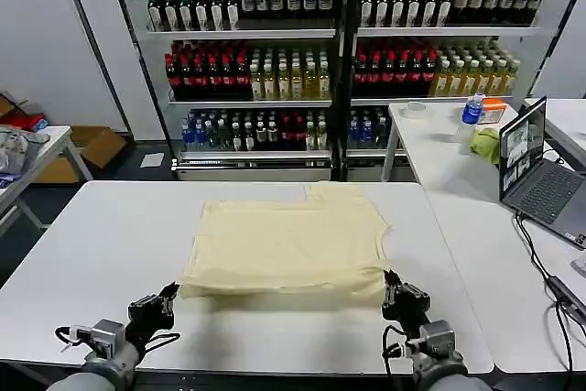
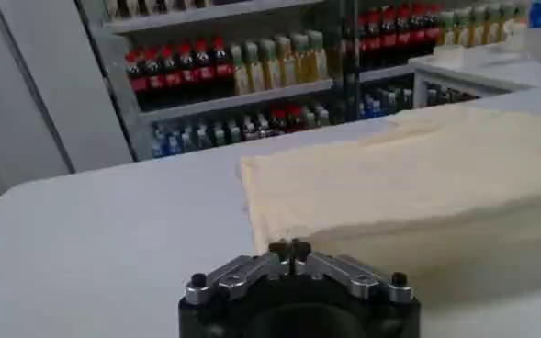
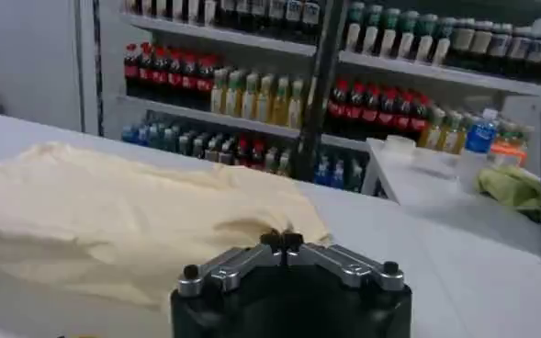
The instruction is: Fold and organize the clothes.
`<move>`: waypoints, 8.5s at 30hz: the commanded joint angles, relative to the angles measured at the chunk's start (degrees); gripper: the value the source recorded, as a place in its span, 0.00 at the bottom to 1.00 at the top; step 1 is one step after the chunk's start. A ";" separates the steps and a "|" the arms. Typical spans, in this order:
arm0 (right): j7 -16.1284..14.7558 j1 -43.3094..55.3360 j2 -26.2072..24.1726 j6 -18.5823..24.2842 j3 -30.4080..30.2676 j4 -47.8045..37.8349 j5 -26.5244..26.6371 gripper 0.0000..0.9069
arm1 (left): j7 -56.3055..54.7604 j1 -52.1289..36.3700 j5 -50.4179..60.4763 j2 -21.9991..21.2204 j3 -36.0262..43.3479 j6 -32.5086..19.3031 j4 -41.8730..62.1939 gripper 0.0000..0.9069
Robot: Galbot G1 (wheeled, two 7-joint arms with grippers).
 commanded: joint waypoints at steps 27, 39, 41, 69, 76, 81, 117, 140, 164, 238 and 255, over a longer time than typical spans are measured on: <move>-0.69 12.20 2.83 -0.49 -5.92 -13.96 -3.31 0.00 | -0.71 -13.93 2.80 0.54 9.62 -0.05 12.61 0.01; -1.22 11.44 3.39 -1.21 -5.57 -14.34 -4.28 1.00 | -0.73 -13.70 2.61 -0.24 9.92 0.06 11.99 1.00; -1.28 10.95 3.44 -0.76 -5.20 -14.18 -4.26 1.00 | -0.71 -12.86 2.40 -0.39 9.37 0.05 11.38 1.00; 0.60 -0.80 4.25 -2.22 3.16 -7.76 -1.64 1.00 | -2.33 -7.18 -3.78 -1.60 4.88 1.61 9.10 1.00; 1.29 0.07 4.93 -3.73 2.42 -9.00 3.20 0.63 | -1.94 -8.23 -4.75 -1.87 5.66 0.65 10.35 0.04; 1.24 0.45 5.07 -3.08 2.13 -9.56 3.57 0.00 | -1.72 -9.06 -4.70 -2.49 6.14 0.30 10.90 0.01; 0.62 -5.86 4.02 -2.58 4.90 -3.68 2.75 0.00 | -1.00 -2.35 -4.55 -2.31 4.02 -0.26 5.61 0.01; -3.32 -26.23 2.71 -4.01 12.76 9.19 -2.59 0.00 | -1.18 12.46 -2.96 -2.48 -0.02 0.33 -4.47 0.01; -4.31 -34.97 3.29 -6.59 14.51 16.17 -7.43 1.00 | -0.62 22.64 -2.65 -1.29 -4.23 1.63 -10.19 0.56; 1.11 39.76 12.13 -7.21 -10.11 -48.13 10.85 0.90 | -5.83 -40.67 -14.54 2.45 26.43 4.34 34.65 0.08; 0.78 38.47 11.97 -7.12 -9.55 -46.76 13.48 0.00 | -3.64 -39.29 -15.18 3.23 26.04 4.45 32.95 0.01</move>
